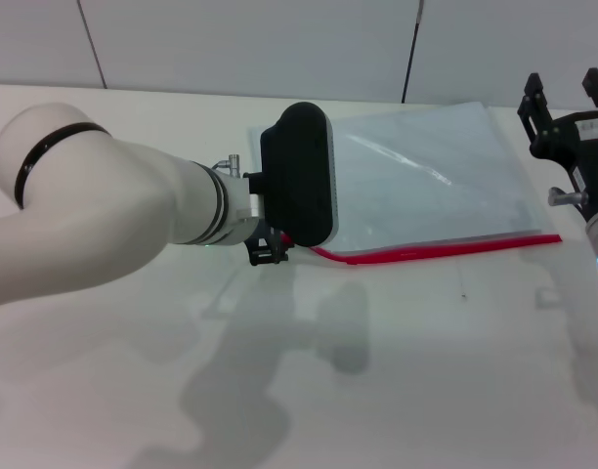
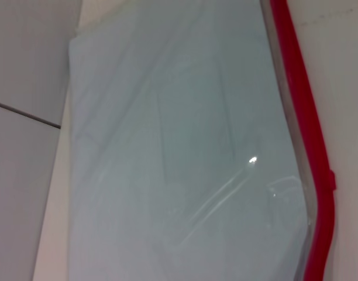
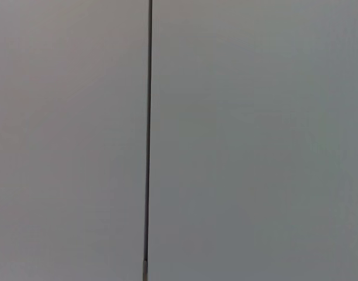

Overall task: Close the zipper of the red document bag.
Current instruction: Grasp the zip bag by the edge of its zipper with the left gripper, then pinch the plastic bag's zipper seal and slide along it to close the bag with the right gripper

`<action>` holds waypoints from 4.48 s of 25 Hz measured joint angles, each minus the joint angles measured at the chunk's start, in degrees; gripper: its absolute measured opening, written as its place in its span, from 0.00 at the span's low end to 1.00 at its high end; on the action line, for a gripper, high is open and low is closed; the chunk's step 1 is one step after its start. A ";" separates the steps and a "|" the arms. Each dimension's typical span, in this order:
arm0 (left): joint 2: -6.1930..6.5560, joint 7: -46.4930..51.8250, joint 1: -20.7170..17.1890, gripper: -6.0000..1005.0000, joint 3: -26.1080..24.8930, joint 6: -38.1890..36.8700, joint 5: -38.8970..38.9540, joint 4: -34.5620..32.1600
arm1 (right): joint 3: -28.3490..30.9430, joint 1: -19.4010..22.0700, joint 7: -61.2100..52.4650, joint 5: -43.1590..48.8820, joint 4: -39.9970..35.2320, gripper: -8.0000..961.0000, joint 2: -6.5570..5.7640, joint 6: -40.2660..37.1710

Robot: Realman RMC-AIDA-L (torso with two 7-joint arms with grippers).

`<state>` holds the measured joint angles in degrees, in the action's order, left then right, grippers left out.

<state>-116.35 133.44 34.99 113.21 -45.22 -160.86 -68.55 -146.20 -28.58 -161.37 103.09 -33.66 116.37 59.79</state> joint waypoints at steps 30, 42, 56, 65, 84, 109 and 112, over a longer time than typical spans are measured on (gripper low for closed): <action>-0.10 0.29 1.82 0.47 0.36 6.29 4.59 5.53 | 0.22 -0.25 0.00 0.00 -0.27 0.70 0.00 -0.65; -0.02 1.10 2.27 0.20 -0.11 6.54 4.39 7.45 | 0.31 -0.25 0.00 0.00 -0.46 0.70 0.00 -0.64; 0.05 5.02 2.15 0.09 -0.11 9.00 3.91 7.49 | 0.16 0.15 0.00 0.00 -2.86 0.70 -0.16 -0.17; 0.26 6.35 -1.32 0.05 -0.45 8.66 3.75 1.17 | 2.14 2.14 0.00 0.00 -13.49 0.70 -3.92 -8.12; 0.18 6.91 -11.64 0.04 -3.84 11.97 0.90 -14.54 | 10.12 3.15 0.61 14.10 -43.48 0.69 -20.05 -45.78; 0.07 7.74 -13.12 0.04 -3.98 16.66 0.90 -15.47 | 18.93 3.11 17.93 20.35 -42.82 0.66 -9.50 -61.95; 0.08 7.74 -13.06 0.04 -3.98 16.66 0.90 -15.47 | 19.03 2.95 18.34 20.59 -42.23 0.65 -9.20 -61.98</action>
<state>-116.28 141.18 21.93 109.24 -28.56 -159.96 -84.03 -127.18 -25.62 -143.03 123.68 -75.89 107.16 -2.19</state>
